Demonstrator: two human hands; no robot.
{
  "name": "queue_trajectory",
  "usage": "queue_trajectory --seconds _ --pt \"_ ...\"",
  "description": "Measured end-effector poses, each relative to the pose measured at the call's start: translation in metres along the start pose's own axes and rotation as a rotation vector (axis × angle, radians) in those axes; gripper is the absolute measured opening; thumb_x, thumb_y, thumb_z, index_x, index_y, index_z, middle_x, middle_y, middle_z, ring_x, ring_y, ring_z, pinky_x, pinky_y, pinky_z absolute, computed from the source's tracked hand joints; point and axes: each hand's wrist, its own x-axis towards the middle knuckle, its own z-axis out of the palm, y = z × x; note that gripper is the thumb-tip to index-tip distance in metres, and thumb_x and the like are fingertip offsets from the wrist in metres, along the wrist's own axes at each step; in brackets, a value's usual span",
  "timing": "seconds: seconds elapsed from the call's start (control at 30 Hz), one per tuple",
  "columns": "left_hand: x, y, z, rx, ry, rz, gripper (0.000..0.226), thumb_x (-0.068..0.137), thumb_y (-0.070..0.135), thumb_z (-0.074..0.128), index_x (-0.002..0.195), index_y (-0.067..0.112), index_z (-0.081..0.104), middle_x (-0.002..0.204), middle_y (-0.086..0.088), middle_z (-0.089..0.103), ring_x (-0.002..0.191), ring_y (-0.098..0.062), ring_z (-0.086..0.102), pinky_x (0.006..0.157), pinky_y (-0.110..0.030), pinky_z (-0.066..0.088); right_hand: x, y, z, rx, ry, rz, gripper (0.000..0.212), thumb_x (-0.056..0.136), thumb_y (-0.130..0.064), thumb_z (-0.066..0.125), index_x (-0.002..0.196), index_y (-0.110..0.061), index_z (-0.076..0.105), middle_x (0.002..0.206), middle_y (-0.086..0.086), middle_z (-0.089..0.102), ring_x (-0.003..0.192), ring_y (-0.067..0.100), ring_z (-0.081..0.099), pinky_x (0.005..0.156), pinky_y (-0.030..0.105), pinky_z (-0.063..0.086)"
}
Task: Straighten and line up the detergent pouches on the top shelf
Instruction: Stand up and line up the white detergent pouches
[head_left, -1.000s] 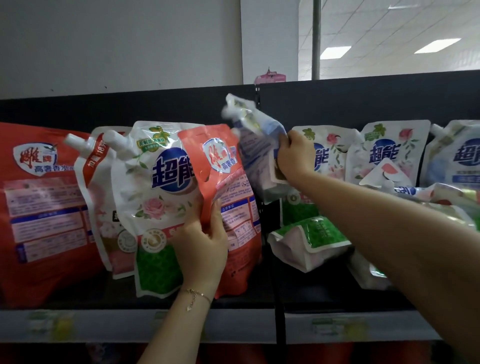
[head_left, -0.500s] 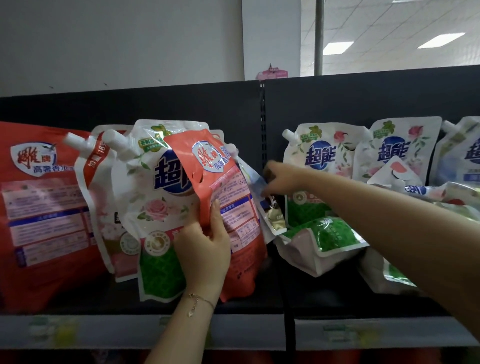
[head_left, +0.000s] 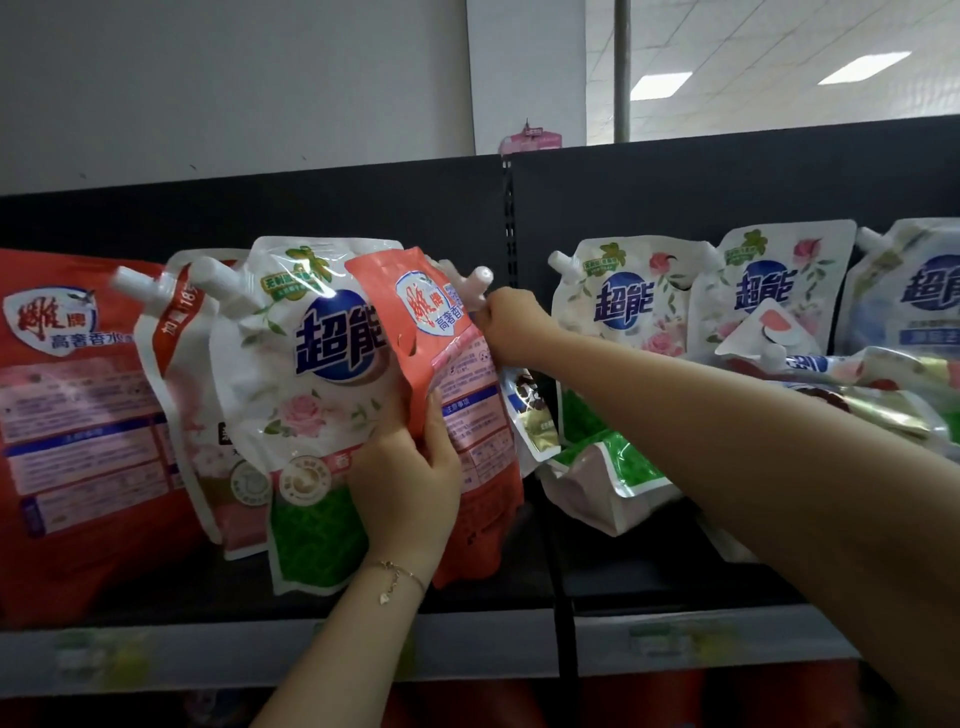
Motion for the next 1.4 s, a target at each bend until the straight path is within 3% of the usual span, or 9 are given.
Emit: queue_trajectory --seconds 0.2,0.33,0.5,0.6,0.77,1.07,1.23,1.33,1.4 --pt "0.005 0.000 0.004 0.066 0.005 0.056 0.034 0.094 0.034 0.047 0.087 0.005 0.063 0.068 -0.001 0.061 0.050 -0.007 0.043 0.049 -0.009 0.025 -0.014 0.020 0.016 0.613 0.209 0.377 0.028 0.099 -0.016 0.038 0.072 -0.016 0.042 0.074 0.001 0.048 0.065 0.012 0.047 0.058 0.022 0.042" --pt "0.007 -0.001 0.004 0.091 -0.012 0.038 0.038 0.095 0.036 0.048 0.081 0.004 0.063 0.064 0.006 0.053 0.047 0.003 0.039 0.047 -0.009 0.023 -0.026 0.031 -0.002 0.913 -0.083 0.395 0.023 0.101 -0.022 0.041 0.089 -0.008 0.054 0.081 0.012 0.065 0.083 0.027 0.068 0.081 0.040 0.058" --pt "0.006 -0.002 0.003 0.052 -0.027 0.054 0.033 0.095 0.035 0.047 0.089 0.007 0.062 0.071 0.007 0.056 0.052 0.000 0.046 0.047 -0.006 0.027 -0.029 0.067 -0.025 -0.057 -0.506 0.161 0.061 0.089 -0.061 0.049 0.092 -0.003 0.066 0.083 0.012 0.069 0.072 0.021 0.064 0.074 0.034 0.056" --pt "0.007 0.001 0.000 -0.045 -0.022 0.096 0.024 0.094 0.030 0.052 0.101 0.008 0.058 0.089 0.003 0.061 0.074 -0.005 0.055 0.062 -0.005 0.037 -0.030 0.089 -0.023 -0.360 -0.459 0.115 0.054 0.091 -0.054 0.051 0.089 -0.001 0.062 0.089 0.014 0.070 0.081 0.027 0.068 0.082 0.038 0.056" --pt "0.007 0.010 -0.010 -0.129 0.114 0.128 0.039 0.083 0.016 0.071 0.108 -0.001 0.047 0.105 -0.011 0.054 0.092 0.000 0.046 0.075 0.003 0.038 -0.040 0.102 -0.023 -0.279 -0.480 0.193 0.045 0.092 -0.047 0.055 0.096 -0.003 0.061 0.092 0.014 0.068 0.078 0.027 0.066 0.072 0.034 0.055" --pt "-0.017 0.021 -0.027 0.092 0.056 0.524 0.024 0.085 0.005 0.065 0.085 0.015 0.043 0.073 -0.001 0.047 0.062 -0.013 0.044 0.051 -0.025 0.040 -0.067 0.094 -0.024 -0.294 -0.383 0.082 0.040 0.094 -0.040 0.053 0.094 -0.001 0.063 0.088 0.010 0.063 0.077 0.021 0.056 0.074 0.031 0.046" --pt "-0.030 0.044 -0.020 0.145 -0.121 0.692 0.007 0.081 0.009 0.062 0.081 0.009 0.055 0.074 -0.001 0.052 0.066 -0.016 0.049 0.056 -0.022 0.039 -0.080 0.090 -0.040 -0.337 -0.290 0.040 0.029 0.094 -0.036 0.054 0.099 -0.008 0.061 0.090 0.005 0.060 0.086 0.023 0.056 0.076 0.031 0.045" --pt "-0.036 0.066 -0.003 0.151 -0.332 0.628 0.019 0.078 0.020 0.067 0.092 0.013 0.056 0.085 0.000 0.055 0.076 -0.018 0.054 0.058 -0.028 0.046 -0.091 0.095 -0.057 -0.378 -0.278 0.051 0.032 0.095 -0.036 0.052 0.105 -0.007 0.062 0.099 0.008 0.062 0.089 0.021 0.055 0.077 0.030 0.044" --pt "-0.040 0.080 0.012 0.191 -0.516 0.534 0.036 0.080 0.033 0.064 0.109 0.014 0.053 0.104 -0.001 0.055 0.095 -0.020 0.053 0.076 -0.032 0.047 -0.099 0.100 -0.067 -0.400 -0.278 0.046 0.032 0.096 -0.037 0.051 0.104 -0.008 0.062 0.098 0.006 0.061 0.090 0.021 0.055 0.081 0.031 0.045"
